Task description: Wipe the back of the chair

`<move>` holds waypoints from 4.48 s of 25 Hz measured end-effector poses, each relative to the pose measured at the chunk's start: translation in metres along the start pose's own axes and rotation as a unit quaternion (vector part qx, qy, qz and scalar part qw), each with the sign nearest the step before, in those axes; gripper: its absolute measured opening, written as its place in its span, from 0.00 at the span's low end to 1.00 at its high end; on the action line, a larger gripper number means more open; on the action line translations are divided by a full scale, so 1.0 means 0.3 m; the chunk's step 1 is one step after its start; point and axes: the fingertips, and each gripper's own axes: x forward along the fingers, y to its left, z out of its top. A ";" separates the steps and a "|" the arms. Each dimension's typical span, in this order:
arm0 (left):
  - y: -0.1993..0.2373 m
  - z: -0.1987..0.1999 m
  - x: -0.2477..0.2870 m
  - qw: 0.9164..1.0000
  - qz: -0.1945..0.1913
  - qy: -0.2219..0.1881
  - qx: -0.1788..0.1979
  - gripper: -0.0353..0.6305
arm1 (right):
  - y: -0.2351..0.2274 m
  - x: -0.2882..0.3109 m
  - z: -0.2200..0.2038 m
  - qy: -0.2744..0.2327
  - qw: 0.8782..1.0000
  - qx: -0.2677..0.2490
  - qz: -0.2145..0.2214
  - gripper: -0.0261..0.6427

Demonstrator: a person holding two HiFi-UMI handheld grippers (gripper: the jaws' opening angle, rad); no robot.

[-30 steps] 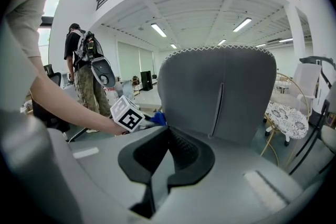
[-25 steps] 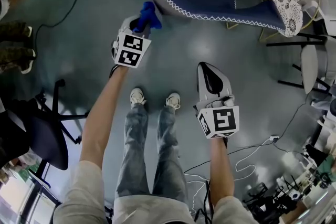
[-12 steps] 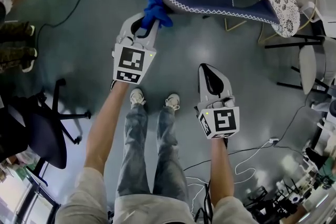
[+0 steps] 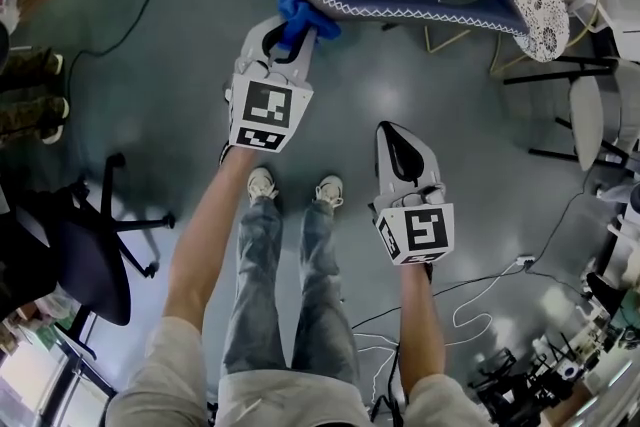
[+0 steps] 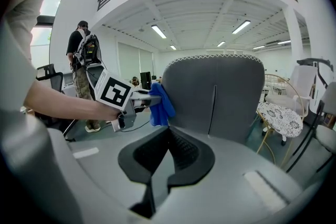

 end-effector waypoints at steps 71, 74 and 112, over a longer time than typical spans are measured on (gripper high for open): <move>0.089 0.802 -0.636 0.995 0.022 -0.033 -0.097 0.12 | -0.234 -0.481 0.812 -0.105 0.989 0.029 -0.102 0.04; 0.083 0.894 -0.696 0.994 0.024 -0.034 -0.100 0.12 | -0.238 -0.564 0.892 -0.106 0.988 0.032 -0.109 0.04; 0.092 1.138 -0.877 0.994 0.040 -0.064 -0.082 0.12 | -0.229 -0.774 1.135 -0.148 0.979 -0.001 -0.139 0.04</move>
